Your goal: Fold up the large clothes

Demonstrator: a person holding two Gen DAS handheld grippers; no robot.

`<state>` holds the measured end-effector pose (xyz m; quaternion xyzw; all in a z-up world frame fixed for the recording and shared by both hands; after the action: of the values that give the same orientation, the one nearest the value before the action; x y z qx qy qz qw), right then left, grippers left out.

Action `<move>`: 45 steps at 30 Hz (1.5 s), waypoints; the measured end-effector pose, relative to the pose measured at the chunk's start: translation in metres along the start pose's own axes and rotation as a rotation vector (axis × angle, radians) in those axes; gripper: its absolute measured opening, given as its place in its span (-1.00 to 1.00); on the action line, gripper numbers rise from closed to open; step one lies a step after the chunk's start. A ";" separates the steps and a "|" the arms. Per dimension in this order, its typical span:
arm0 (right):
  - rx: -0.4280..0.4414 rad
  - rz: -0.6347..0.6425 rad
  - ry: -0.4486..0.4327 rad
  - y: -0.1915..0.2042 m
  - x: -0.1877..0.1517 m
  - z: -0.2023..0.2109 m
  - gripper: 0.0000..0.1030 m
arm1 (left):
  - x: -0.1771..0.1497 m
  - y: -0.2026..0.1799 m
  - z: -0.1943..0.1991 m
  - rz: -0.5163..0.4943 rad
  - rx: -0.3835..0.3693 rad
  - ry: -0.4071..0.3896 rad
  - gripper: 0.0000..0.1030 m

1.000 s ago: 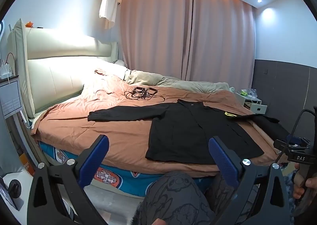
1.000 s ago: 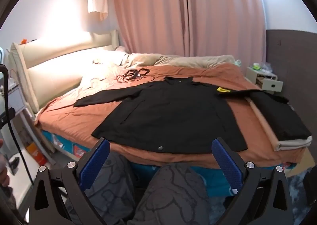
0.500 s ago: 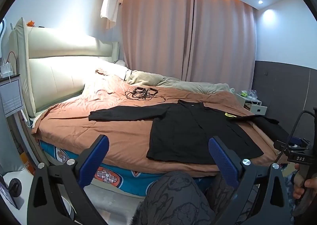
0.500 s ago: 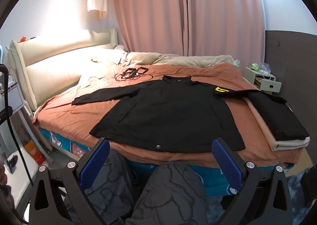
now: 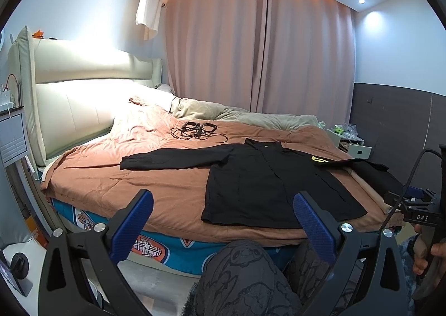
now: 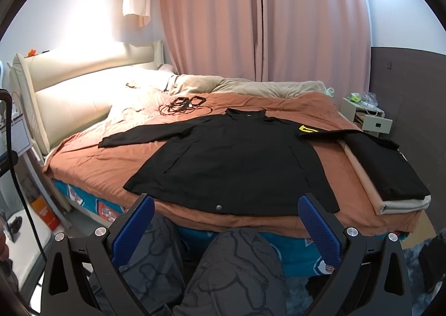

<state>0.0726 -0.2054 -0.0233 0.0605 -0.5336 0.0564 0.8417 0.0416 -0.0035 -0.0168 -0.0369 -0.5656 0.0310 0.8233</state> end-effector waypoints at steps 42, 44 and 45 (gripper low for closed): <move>0.011 -0.046 -0.007 -0.003 -0.004 0.003 1.00 | -0.001 0.000 0.002 -0.035 -0.015 0.005 1.00; 0.011 -0.046 -0.006 -0.004 -0.004 0.003 1.00 | -0.002 0.001 0.003 -0.036 -0.018 0.004 1.00; 0.012 -0.047 -0.008 -0.004 -0.004 0.003 1.00 | -0.001 0.001 0.002 -0.038 -0.017 0.005 1.00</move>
<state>0.0685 -0.2101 -0.0257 0.0782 -0.5349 0.0395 0.8403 0.0389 -0.0030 -0.0173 -0.0332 -0.5644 0.0103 0.8247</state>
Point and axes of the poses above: each gripper's, at about its wrist camera, not at the fingertips, and z roughly against the way its jaws point, y to its left, x to its top, the point moved 5 cm from there along -z, roughly the way its jaws point, and after that the axes turned 3 degrees about y, right-handed, at the moved point
